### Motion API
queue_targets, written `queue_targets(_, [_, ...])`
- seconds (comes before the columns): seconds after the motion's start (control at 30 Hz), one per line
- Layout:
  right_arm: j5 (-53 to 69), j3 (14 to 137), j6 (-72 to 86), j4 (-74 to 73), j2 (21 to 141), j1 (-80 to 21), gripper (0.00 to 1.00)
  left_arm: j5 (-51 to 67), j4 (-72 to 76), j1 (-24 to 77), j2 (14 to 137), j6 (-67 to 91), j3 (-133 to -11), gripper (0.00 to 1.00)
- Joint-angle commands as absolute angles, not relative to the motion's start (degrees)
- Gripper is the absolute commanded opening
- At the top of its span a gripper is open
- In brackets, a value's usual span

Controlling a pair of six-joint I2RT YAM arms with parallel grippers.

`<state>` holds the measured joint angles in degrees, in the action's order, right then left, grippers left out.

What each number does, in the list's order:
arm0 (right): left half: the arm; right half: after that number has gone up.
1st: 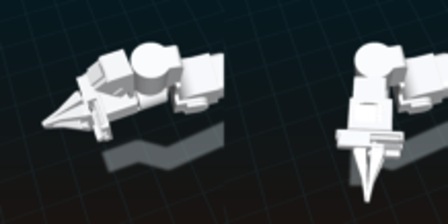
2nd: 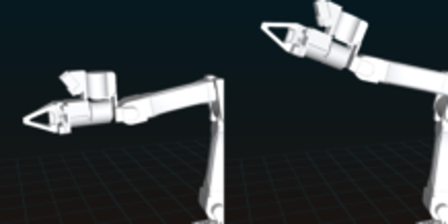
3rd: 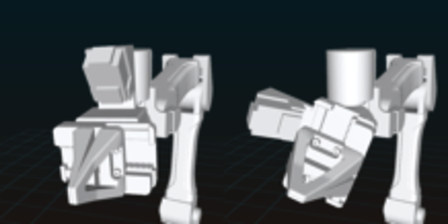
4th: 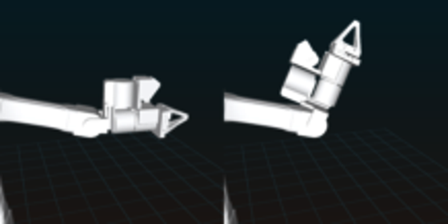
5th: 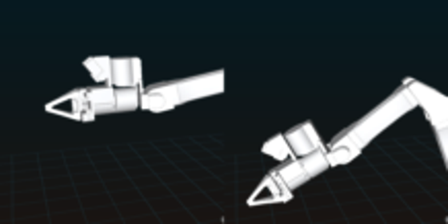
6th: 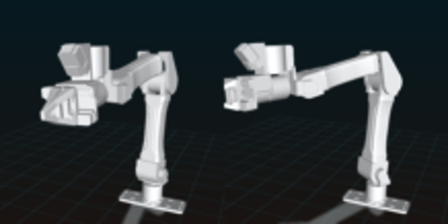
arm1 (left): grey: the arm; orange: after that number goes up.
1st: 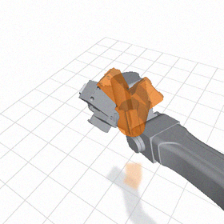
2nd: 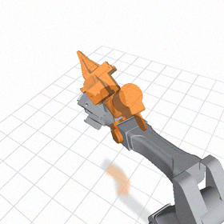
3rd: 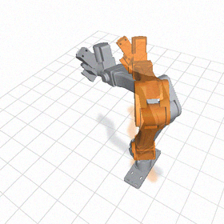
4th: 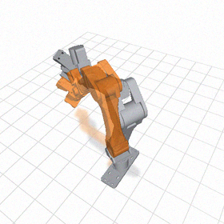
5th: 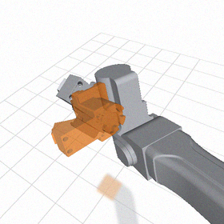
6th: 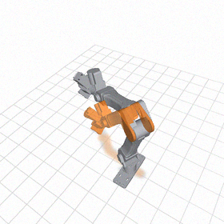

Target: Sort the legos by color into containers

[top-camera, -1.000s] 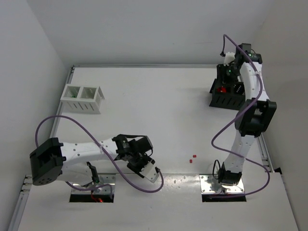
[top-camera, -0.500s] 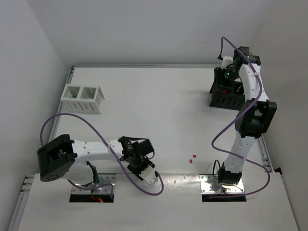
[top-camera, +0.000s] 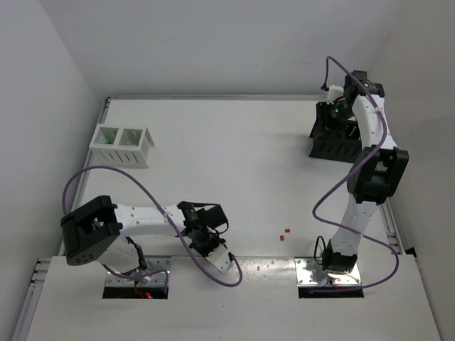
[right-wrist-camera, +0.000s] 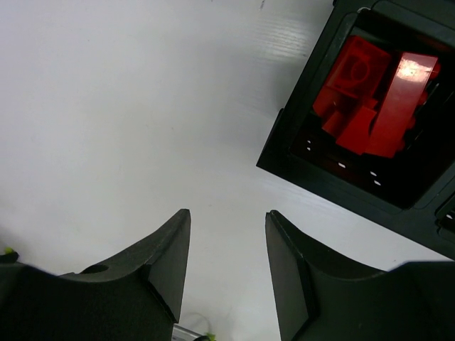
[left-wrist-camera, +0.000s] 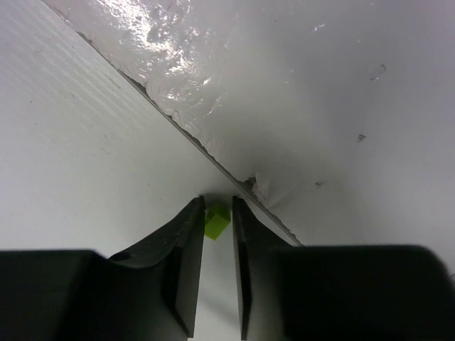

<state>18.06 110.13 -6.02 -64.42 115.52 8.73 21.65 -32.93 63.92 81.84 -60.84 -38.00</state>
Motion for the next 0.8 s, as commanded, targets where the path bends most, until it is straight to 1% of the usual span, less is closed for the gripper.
queue_targets(0.0, [18.37,109.51,-6.59,-63.55,112.15,8.26,0.47,21.80,-30.59,62.75,84.46,-63.19,-36.04,0.25])
queue_targets(0.07, [18.37,108.98,-6.59,-63.54,112.15,8.26,0.47,21.80,-30.59,62.75,85.08,-62.67,-36.04,0.19])
queue_targets(0.17, [18.98,108.98,-6.59,-63.54,112.15,8.26,0.47,21.27,-31.20,62.23,85.08,-61.36,-37.35,0.15])
queue_targets(0.23, [18.98,109.51,-6.59,-64.07,111.63,7.73,0.44,21.27,-31.98,62.23,83.77,-59.95,-39.10,0.13])
queue_targets(0.5, [17.84,100.56,-7.21,-60.56,105.48,5.10,0.43,23.99,-37.61,54.41,76.47,-53.09,-49.74,0.01])
queue_targets(0.63, [17.84,99.40,-7.21,-60.03,104.24,3.96,0.42,24.52,-40.51,49.41,75.15,-51.51,-55.44,0.01])
queue_targets(0.67, [17.84,98.80,-7.21,-60.03,104.24,3.96,0.42,24.52,-41.47,48.44,75.15,-51.50,-56.24,0.00])
queue_targets(0.77, [17.84,98.79,-7.21,-59.50,104.24,2.91,0.42,26.01,-43.58,45.45,75.15,-51.50,-58.18,0.01])
